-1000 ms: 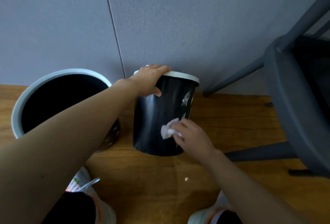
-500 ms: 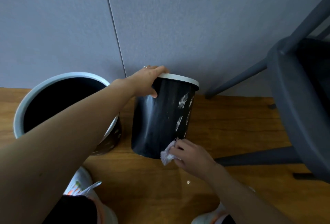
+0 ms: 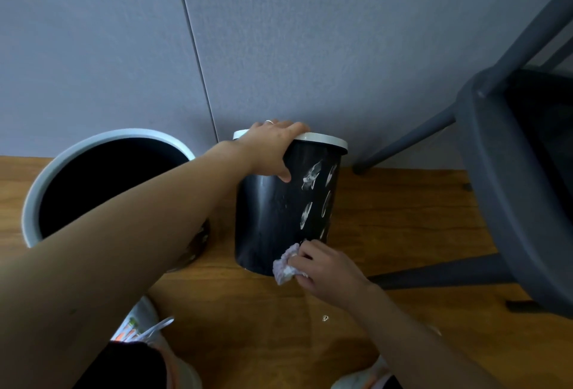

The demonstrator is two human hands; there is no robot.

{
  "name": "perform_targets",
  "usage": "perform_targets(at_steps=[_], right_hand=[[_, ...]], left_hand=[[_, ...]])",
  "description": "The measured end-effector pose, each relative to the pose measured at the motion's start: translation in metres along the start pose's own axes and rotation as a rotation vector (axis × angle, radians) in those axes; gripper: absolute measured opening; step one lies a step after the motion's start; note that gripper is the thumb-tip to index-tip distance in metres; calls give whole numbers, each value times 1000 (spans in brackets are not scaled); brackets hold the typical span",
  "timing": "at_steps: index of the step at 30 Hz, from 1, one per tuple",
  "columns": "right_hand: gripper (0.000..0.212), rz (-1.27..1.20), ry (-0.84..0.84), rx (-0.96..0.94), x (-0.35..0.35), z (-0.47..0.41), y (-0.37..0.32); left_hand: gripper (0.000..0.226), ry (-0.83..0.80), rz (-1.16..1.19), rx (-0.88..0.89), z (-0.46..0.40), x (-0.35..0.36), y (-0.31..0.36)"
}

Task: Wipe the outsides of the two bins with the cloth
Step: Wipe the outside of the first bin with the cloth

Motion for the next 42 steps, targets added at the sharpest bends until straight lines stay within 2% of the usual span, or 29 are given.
perform_targets(at_steps=[7, 12, 17, 19, 23, 26, 28, 31, 35, 37, 39, 42], right_hand=[[14, 15, 2, -1, 0, 3, -1], [14, 18, -36, 1, 5, 4, -3], [18, 60, -83, -22, 0, -2, 1], [24, 70, -10, 41, -17, -15, 12], [30, 82, 286, 186, -75, -52, 33], [26, 132, 368, 222, -98, -68, 36], [30, 131, 332, 229, -91, -64, 32], [34, 116, 144, 167, -51, -46, 16], [24, 105, -32, -58, -13, -13, -15], [20, 135, -69, -75, -12, -12, -14], [25, 129, -17, 7, -27, -24, 0], [30, 127, 230, 153, -74, -47, 27]], left_hand=[[83, -11, 147, -52, 4, 4, -18], [90, -13, -20, -29, 6, 5, -16], [91, -28, -38, -22, 6, 6, -16], [91, -30, -46, -25, 6, 6, -17], [90, -25, -75, -8, 7, 6, -10], [87, -14, -94, 20, 6, 5, -5], [88, -21, -84, 3, 6, 5, -8], [91, -32, -79, -5, 6, 5, -11], [89, -28, -69, 20, 5, 5, -7], [89, -26, -70, 23, 4, 6, -6], [90, -24, -67, 17, 5, 6, -7], [90, -18, -63, 24, 5, 6, -7]])
Point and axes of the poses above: each hand's wrist, its own z-axis away from the middle knuckle, its own x-axis out of the palm, y = z × x, the point moved 8 cm from there along -z, towards the middle knuckle, and after that the axes turned 6 degrees about -z, right-handed, at the moved point
